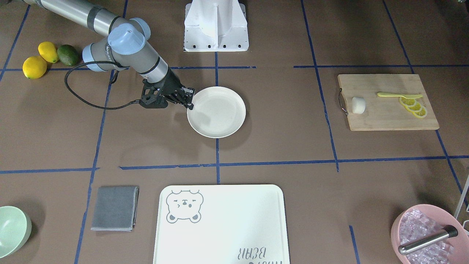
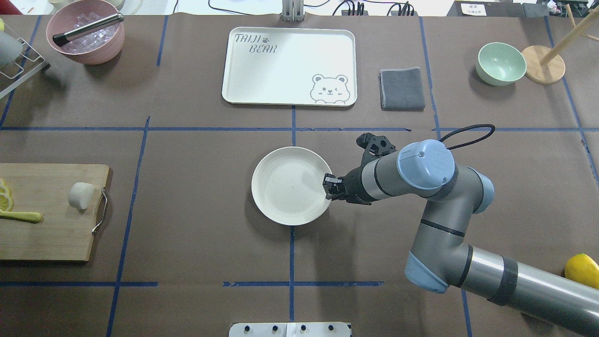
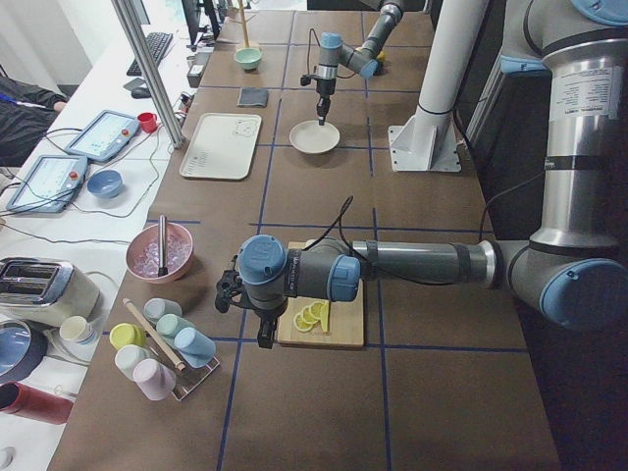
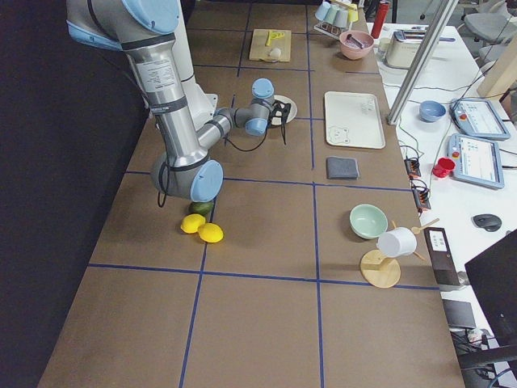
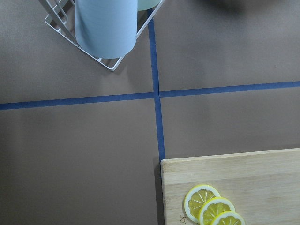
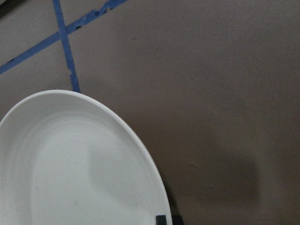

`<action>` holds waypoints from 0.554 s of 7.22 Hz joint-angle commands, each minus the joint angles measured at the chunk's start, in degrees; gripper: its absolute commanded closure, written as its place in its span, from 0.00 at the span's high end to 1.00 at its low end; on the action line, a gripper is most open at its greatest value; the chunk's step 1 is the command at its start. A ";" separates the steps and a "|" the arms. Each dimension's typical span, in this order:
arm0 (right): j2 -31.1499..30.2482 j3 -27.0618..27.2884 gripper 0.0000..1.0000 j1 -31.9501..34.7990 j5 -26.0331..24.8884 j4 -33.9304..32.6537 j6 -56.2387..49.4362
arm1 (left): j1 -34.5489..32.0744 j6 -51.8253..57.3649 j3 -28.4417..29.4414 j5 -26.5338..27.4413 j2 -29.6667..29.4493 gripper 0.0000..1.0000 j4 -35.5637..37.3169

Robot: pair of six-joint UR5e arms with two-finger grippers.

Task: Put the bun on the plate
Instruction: 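Slide the white plate with the right gripper toward the table center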

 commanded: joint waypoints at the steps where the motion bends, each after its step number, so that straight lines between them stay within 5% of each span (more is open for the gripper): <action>1: -0.03 -0.40 0.20 -0.31 -0.28 -0.04 -0.31 | 0.00 0.00 0.04 0.00 -0.02 1.00 -0.05; 2: -0.12 -0.31 0.65 -0.22 -0.02 -0.04 -0.49 | 0.09 0.00 0.04 0.00 -0.02 1.00 -0.05; 3: -0.29 0.04 0.99 0.47 0.25 -0.04 -0.49 | 0.09 0.00 0.04 0.00 -0.02 1.00 -0.05; 4: -0.29 0.22 1.00 1.61 1.03 -0.04 -0.57 | 0.17 -0.52 -0.14 0.00 -0.11 1.00 -0.05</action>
